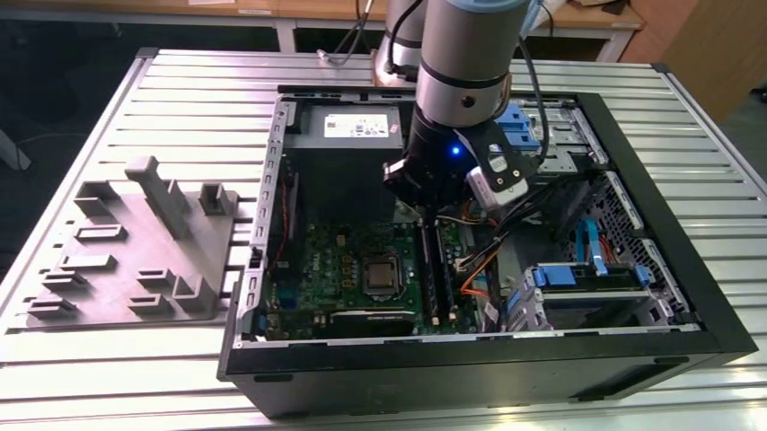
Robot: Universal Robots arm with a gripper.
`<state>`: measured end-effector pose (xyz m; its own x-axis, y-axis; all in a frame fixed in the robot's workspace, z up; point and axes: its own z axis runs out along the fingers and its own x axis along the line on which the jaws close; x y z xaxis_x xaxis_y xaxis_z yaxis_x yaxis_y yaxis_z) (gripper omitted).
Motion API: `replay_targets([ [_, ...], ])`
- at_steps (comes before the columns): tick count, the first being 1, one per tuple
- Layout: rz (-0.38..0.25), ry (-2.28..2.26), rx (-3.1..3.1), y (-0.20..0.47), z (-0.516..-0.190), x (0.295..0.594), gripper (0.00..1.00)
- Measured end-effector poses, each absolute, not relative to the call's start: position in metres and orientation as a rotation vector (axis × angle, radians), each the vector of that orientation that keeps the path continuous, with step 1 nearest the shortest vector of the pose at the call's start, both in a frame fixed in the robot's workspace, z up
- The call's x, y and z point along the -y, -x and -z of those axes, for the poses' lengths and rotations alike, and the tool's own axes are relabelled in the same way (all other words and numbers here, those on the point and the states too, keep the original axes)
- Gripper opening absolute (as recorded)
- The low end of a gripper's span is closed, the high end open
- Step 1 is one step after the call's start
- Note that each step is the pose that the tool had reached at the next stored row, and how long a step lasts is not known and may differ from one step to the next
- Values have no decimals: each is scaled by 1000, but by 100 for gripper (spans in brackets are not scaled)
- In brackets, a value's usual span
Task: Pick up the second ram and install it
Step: 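Press down the second ram until it locks into place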
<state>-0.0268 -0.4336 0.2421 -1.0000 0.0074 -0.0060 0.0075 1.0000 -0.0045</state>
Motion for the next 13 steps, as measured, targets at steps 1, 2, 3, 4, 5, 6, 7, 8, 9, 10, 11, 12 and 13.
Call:
replay_targets([
  [1,7,-12,-3136,27,-240,433,10],
  [2,7,-11,-3136,27,-239,433,10],
  [3,7,-11,-3136,27,-237,433,10],
  [4,7,-12,-3136,27,-235,432,10],
  [5,7,-12,-3136,27,-235,432,10],
  [6,8,-12,-3136,27,-235,432,10],
  [7,8,-11,-3136,27,-235,432,10],
  [8,8,-12,-3136,27,-235,432,10],
  [9,7,-12,-3136,27,-234,432,10],
  [10,7,-12,-3136,27,-234,432,10],
  [11,7,-12,-3135,27,-233,432,10],
  [12,6,-12,-3135,27,-232,432,10],
  [13,7,-12,-3136,27,-232,432,10],
])
